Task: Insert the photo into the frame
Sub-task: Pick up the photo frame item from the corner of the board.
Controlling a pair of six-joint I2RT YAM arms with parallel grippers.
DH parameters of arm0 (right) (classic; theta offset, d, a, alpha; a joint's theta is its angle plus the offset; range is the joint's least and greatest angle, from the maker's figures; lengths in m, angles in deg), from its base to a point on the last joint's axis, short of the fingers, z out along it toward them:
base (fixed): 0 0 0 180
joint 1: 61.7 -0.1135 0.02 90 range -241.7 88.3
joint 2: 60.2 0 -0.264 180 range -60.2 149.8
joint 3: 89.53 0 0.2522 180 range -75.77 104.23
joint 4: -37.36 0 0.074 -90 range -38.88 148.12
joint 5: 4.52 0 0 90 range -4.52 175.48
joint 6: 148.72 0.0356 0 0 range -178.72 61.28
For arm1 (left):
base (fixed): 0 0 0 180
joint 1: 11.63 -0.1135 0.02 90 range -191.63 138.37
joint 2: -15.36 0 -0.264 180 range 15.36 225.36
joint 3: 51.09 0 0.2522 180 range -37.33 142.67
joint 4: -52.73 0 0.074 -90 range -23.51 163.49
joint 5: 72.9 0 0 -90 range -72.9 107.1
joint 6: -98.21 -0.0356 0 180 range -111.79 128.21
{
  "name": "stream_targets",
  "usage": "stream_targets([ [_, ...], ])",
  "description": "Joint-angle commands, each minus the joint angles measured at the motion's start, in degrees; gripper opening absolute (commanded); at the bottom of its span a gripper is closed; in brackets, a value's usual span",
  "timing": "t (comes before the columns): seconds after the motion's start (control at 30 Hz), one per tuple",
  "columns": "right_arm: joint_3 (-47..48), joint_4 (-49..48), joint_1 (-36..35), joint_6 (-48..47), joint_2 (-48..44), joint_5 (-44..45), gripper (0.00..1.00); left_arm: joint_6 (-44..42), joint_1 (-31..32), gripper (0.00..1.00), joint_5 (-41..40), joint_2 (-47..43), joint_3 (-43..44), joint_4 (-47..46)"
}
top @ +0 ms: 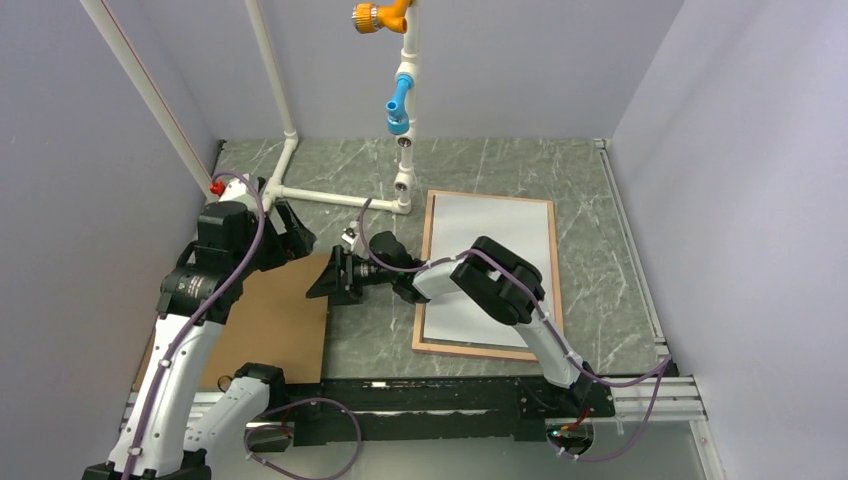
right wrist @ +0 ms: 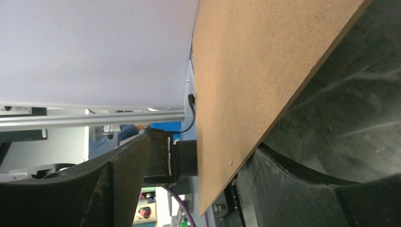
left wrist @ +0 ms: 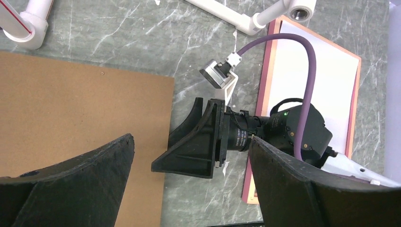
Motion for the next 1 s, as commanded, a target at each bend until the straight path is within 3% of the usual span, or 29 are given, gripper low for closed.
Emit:
stream_targets([
  [0.0, 3.9, -1.1, -0.4, -6.9, -3.7, -0.3, 0.73, -1.7, -0.3, 0.94, -0.4, -0.9, 2.4, 0.9],
  [0.17, 6.1, 0.6, -0.1, -3.3, -1.1, 0.7, 0.52, -2.0, -0.3, 0.94, -0.4, -1.0, 3.1, 1.5],
  [0.27, 6.7, 1.0, 0.2, -1.8, -0.8, 0.6, 0.33, -2.4, -0.4, 0.94, -0.4, -1.2, 3.5, 1.8],
  [0.4, 4.8, 2.4, 0.8, -1.3, -2.9, 1.1, 0.01, -2.7, -0.4, 0.94, -0.4, -1.2, 3.9, 2.5],
  [0.63, -3.4, 14.4, 3.7, -6.1, -13.3, 2.5, 0.0, -4.6, -0.4, 0.94, -0.3, -1.0, 4.9, 3.1],
  [0.77, -7.7, 22.5, 6.7, -9.9, -21.0, 2.2, 0.0, -6.9, -0.4, 0.94, 3.6, -0.5, 5.0, 2.2],
  [0.87, -8.4, 33.6, 9.0, -17.4, -27.7, 2.4, 0.0, -9.1, -0.4, 0.94, 8.2, -0.2, 4.6, 0.8],
  [0.97, -6.6, 51.5, 10.7, -27.2, -35.7, 4.7, 0.0, -11.2, -0.3, 0.94, 12.7, 0.2, 4.6, -0.1],
])
